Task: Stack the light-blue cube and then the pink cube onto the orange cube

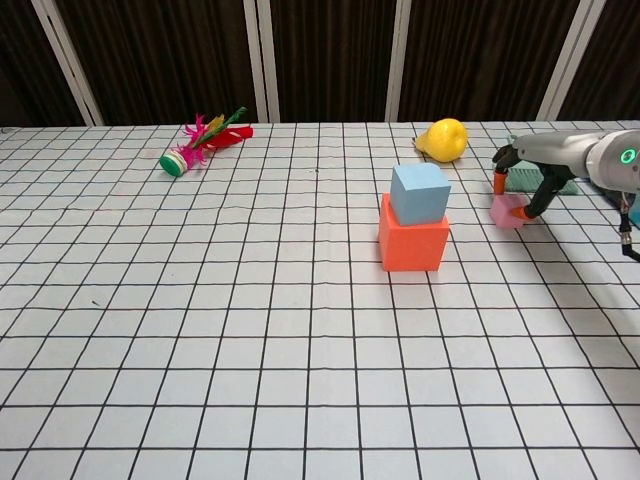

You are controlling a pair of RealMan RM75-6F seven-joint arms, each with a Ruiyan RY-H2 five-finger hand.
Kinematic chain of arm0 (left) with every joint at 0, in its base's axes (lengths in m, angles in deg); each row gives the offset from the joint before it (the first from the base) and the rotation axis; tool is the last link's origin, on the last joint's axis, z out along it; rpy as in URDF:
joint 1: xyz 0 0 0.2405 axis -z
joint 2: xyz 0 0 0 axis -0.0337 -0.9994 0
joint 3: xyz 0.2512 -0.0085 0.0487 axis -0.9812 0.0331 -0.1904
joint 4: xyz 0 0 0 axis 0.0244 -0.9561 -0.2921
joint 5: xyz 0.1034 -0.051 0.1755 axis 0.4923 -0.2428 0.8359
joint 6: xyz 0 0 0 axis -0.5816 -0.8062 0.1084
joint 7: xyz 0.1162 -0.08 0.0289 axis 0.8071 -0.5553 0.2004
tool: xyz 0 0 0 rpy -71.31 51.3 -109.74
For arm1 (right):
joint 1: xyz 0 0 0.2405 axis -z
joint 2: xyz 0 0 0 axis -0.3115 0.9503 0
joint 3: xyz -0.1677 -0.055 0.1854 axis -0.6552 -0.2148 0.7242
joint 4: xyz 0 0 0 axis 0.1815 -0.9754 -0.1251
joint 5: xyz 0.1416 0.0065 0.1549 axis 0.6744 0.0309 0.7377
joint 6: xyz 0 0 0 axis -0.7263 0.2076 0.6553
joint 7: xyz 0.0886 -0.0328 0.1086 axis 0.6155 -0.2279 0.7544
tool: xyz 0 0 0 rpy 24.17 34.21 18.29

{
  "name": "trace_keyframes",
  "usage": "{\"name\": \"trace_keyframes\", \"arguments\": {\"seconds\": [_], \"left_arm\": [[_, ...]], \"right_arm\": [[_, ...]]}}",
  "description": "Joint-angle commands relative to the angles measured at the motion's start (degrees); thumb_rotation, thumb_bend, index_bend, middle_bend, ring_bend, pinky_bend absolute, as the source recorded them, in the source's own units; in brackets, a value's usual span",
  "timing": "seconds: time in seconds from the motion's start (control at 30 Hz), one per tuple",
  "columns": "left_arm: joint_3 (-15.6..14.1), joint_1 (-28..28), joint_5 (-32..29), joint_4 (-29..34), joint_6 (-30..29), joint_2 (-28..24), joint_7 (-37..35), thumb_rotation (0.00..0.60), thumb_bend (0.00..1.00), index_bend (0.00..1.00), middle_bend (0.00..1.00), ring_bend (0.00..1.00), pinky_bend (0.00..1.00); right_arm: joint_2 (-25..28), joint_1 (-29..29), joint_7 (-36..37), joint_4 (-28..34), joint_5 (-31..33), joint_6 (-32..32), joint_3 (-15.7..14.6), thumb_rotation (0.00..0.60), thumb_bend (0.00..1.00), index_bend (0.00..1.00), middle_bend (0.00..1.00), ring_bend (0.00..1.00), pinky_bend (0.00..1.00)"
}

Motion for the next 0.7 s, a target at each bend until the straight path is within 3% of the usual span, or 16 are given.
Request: {"name": "trace_keyframes", "arguments": {"seconds": [0.03,0.7], "left_arm": [[0.00,0.01,-0.01,-0.02,0.00,0.01,0.02,0.600,0.21,0.21,0.01,0.00,0.02],[-0.10,0.20,-0.12,-0.15,0.20,0.21,0.30,0.600,0.21,0.21,0.01,0.00,0.02]], "right_arm": [[-0.43,-0.12,-0.23,-0.44,0.25,-0.26,-0.01,0.600,0.43,0.40,0.07,0.07,0.00],[-0.40,-0.17,-0.65,-0.55,0.77,-0.59,0.41,0.600,0.43,0.46,0.07,0.07,0.00]]}}
